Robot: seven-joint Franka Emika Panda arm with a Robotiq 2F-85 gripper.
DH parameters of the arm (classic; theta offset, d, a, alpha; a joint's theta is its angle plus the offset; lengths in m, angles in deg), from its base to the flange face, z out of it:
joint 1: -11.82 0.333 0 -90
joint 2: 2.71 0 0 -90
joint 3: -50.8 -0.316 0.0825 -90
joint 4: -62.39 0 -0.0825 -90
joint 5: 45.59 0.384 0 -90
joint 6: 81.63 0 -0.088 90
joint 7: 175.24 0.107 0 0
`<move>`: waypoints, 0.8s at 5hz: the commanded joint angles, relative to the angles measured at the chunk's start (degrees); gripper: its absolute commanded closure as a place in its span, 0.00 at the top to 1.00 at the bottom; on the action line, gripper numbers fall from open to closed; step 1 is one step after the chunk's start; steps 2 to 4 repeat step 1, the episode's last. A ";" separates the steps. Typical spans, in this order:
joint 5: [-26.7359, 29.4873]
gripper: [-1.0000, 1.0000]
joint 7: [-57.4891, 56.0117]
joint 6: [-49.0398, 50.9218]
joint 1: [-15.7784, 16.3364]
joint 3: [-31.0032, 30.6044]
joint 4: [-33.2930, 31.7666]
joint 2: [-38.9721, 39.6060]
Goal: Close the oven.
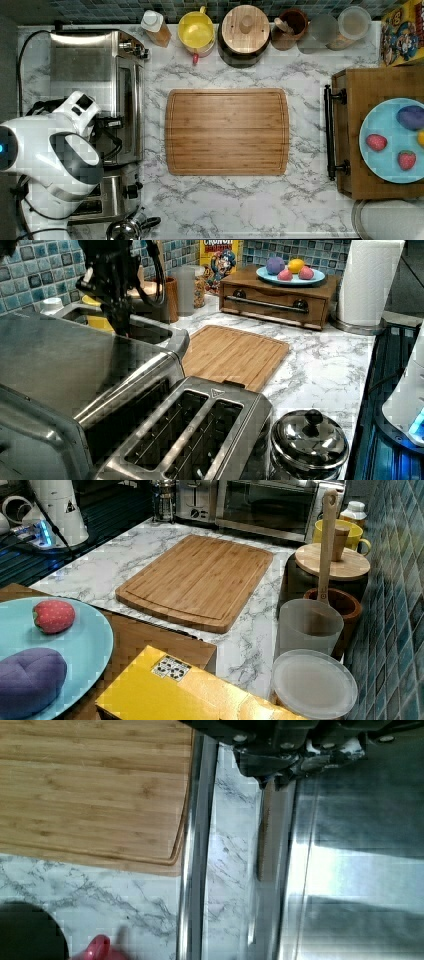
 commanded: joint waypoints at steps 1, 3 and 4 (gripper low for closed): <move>-2.57 0.00 8.50 5.18 2.50 -0.92 7.41 -4.69; -2.57 0.00 8.50 5.18 2.50 -0.92 7.41 -4.69; -2.57 0.00 8.50 5.18 2.50 -0.92 7.41 -4.69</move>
